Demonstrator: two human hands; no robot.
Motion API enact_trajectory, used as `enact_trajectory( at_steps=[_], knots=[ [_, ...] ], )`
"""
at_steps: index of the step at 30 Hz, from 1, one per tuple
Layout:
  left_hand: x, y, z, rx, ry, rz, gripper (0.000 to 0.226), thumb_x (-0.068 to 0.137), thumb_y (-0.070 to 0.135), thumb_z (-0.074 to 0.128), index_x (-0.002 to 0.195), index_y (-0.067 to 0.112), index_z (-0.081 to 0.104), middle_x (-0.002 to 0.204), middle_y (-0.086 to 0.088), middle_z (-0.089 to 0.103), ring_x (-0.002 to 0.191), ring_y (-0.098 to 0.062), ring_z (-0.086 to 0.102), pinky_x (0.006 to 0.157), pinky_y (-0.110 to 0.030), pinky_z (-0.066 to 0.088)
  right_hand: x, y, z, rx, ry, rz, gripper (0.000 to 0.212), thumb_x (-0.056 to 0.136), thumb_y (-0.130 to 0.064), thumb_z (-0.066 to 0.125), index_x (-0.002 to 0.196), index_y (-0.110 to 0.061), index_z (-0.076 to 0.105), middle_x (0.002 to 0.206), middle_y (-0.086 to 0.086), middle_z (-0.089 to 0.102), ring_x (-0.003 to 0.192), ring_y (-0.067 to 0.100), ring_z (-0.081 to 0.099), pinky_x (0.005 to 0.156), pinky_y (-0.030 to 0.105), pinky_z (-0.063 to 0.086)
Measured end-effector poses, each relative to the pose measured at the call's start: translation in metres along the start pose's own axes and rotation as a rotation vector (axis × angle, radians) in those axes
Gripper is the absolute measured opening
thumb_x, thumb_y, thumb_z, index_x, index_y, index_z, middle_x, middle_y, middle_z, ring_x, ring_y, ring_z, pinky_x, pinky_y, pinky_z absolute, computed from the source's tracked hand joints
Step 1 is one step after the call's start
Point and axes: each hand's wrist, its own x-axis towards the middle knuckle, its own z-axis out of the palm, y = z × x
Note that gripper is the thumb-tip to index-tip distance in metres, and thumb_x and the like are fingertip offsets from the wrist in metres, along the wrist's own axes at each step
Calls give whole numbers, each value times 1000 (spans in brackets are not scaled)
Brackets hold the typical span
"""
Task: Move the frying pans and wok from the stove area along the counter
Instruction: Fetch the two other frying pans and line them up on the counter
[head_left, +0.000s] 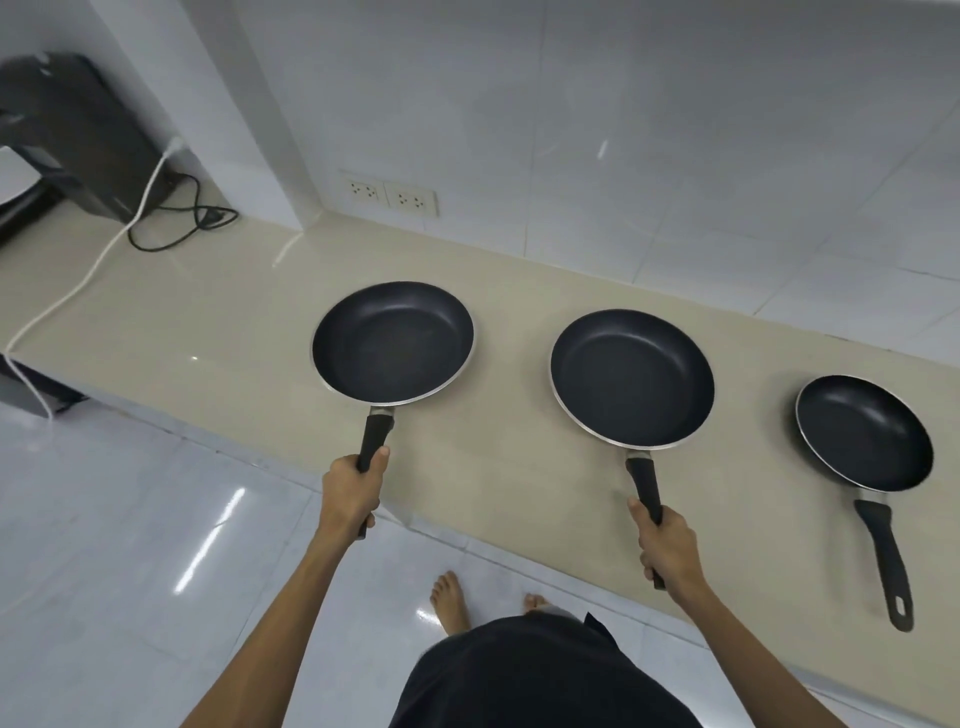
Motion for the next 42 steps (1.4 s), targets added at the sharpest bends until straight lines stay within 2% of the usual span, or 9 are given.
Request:
enact_trajectory(
  at_steps=[7,13,20,23,26,30,33,36,42],
  knots=[
    [31,-7,-14,33,-20,-5,45,98,49,56,79,9,54,61,-10,50,33,-18,44,36,-23,39,-4,-2,28,20,-5,33,46,98,-48,58,82,-5,51,56,11,55,35,21,51,38,29,48],
    [58,-8,-26,103,-49,9,47,97,50,56,81,6,57,65,-13,55,35,-25,50,40,-32,46,-5,-6,38,22,-19,73,46,99,-45,59,83,-3,51,55,14,54,37,25,52,41,32,51],
    [79,-1,-32,139,-64,60,44,100,45,56,80,5,54,69,-15,56,37,-25,51,33,-27,43,-2,-8,36,17,-13,105,46,99,-44,61,80,-3,51,54,13,53,37,26,50,42,33,50],
    [81,-1,-24,113,-64,57,42,101,42,55,82,5,56,71,-14,56,46,-28,54,41,-33,51,-2,-9,34,22,-19,109,46,98,-45,61,80,-3,50,53,12,52,36,23,48,42,33,50],
    [83,2,-18,105,-66,56,40,102,39,55,83,5,56,73,-13,57,62,-33,58,60,-45,59,0,-9,31,30,-29,118,46,98,-45,60,83,-3,50,54,11,51,37,22,47,42,33,50],
    [90,4,-18,110,-65,43,41,102,40,54,88,1,56,76,-14,56,64,-32,57,58,-45,59,2,-9,29,23,-35,121,46,98,-46,60,84,-4,50,54,11,52,37,22,47,43,32,50],
    [94,0,-22,154,-81,39,42,103,42,52,92,1,56,79,-15,55,69,-33,57,66,-50,61,4,-11,27,23,-39,120,46,98,-47,59,84,-4,51,54,10,52,37,21,47,42,32,50],
    [95,-6,-22,173,-100,18,45,103,44,50,99,-1,56,84,-18,57,67,-32,57,60,-47,60,6,-13,25,26,-48,120,46,98,-47,59,84,-5,50,56,10,52,38,21,47,42,32,50],
    [96,-9,-20,168,-122,-30,52,102,47,50,111,-4,57,93,-21,58,72,-33,57,59,-44,59,9,-14,23,36,-58,129,45,98,-47,59,85,-4,50,56,10,51,38,19,46,42,31,49]
  ],
)
